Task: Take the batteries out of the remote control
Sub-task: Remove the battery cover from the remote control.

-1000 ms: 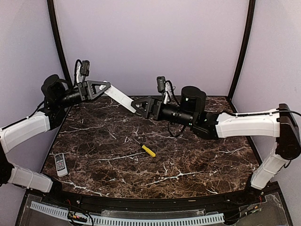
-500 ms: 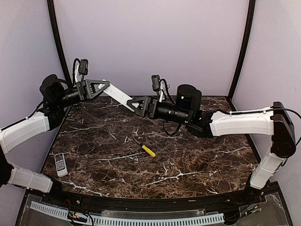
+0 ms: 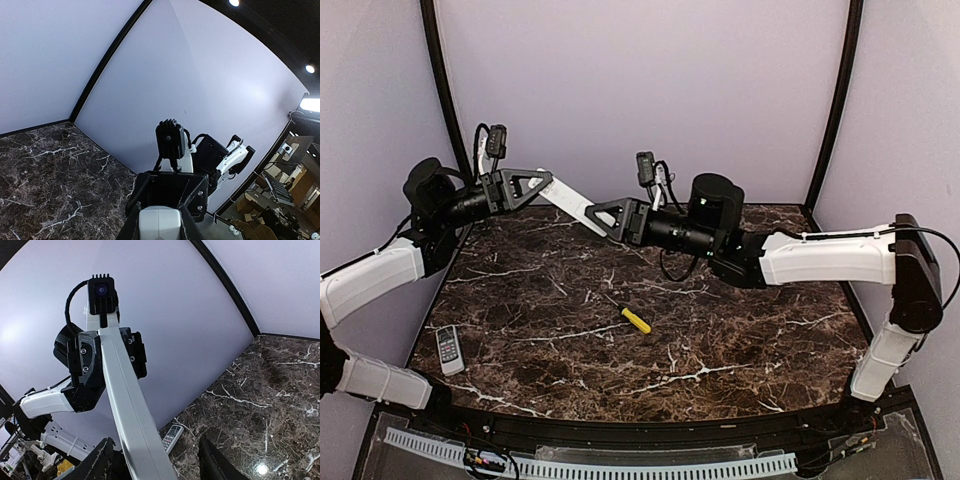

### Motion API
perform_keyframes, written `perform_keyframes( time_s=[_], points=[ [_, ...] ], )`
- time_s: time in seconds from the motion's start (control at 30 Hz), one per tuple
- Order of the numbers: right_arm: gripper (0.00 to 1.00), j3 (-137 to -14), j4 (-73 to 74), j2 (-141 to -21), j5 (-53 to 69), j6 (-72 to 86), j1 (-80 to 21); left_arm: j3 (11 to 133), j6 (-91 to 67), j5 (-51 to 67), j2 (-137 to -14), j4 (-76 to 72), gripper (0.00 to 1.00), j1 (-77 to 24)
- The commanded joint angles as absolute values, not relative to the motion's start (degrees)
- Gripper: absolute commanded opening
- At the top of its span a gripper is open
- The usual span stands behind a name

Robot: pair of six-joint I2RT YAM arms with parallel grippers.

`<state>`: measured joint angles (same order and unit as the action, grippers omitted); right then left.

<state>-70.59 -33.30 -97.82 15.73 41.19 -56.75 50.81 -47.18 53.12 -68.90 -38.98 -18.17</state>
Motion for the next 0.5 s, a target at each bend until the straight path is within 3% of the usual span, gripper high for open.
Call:
perform_keyframes(
  time_s=[0.0,0.47],
  points=[
    [0.53,-72.4,-35.4,-98.8,16.8,40.9,-57.1,50.4,-47.1,53.9,-67.1,-40.5,0.00,-18.1],
    [0.42,-71.9,-34.7,-98.8,15.5,40.4,-57.1,50.4,-46.7,53.8,-67.1,-39.9,0.00,-18.1]
  ],
)
